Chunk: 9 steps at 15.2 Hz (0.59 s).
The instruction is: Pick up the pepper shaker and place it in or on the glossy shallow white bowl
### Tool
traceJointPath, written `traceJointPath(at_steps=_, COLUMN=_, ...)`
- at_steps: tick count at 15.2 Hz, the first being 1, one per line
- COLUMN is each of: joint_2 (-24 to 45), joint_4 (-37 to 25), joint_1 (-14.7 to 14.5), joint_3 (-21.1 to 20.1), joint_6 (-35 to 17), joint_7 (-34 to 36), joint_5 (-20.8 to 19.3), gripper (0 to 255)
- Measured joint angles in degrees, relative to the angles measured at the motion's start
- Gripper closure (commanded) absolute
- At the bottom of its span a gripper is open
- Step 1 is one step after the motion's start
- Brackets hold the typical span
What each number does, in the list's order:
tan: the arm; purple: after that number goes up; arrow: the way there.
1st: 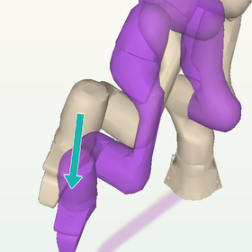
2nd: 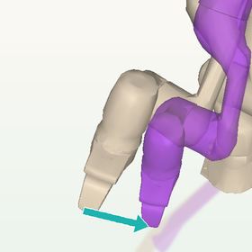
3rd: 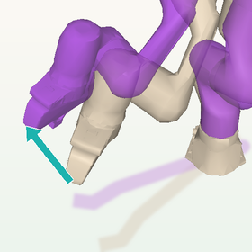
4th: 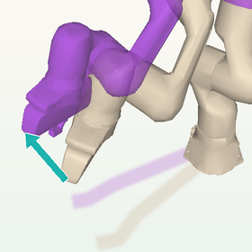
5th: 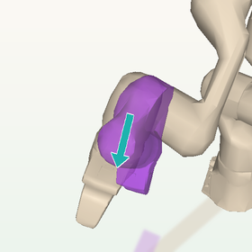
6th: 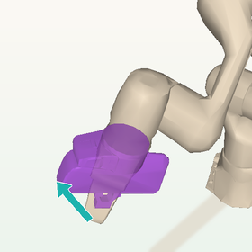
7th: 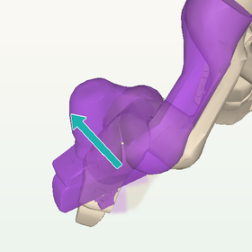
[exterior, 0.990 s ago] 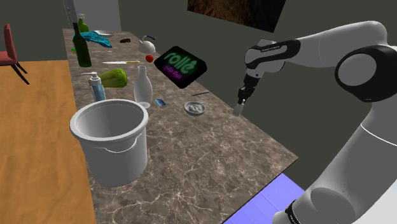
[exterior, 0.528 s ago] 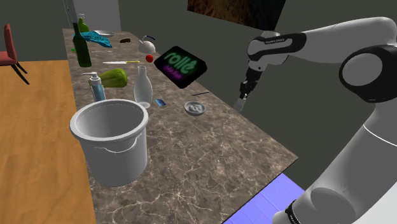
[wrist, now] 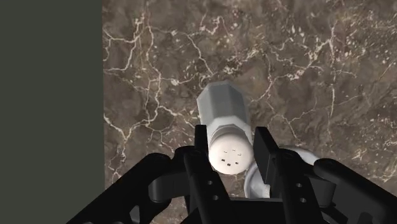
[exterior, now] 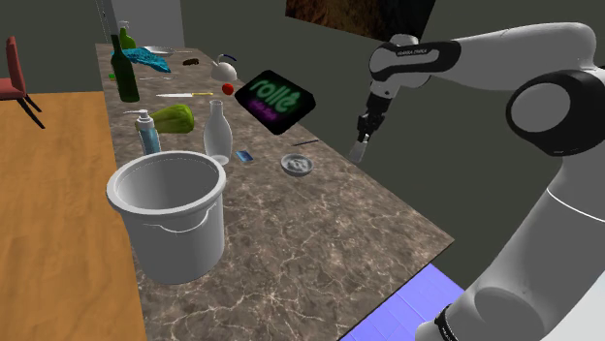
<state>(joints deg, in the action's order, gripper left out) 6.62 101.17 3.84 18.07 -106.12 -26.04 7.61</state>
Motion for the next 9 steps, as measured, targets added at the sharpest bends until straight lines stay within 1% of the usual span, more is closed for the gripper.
traceJointPath(at_steps=2, joint_2=1.9, joint_4=-3.1, joint_1=-0.8, joint_3=-0.8, joint_6=1.1, joint_7=1.8, joint_5=0.5, gripper=255)
traceJointPath(at_steps=7, joint_2=9.0, joint_4=-13.8, joint_1=-3.0, joint_3=-2.9, joint_6=4.4, joint_7=6.5, joint_5=2.0, gripper=255)
traceJointPath(at_steps=9, joint_2=12.7, joint_4=-19.4, joint_1=-3.4, joint_3=-3.6, joint_6=6.3, joint_7=8.1, joint_5=2.6, gripper=255)
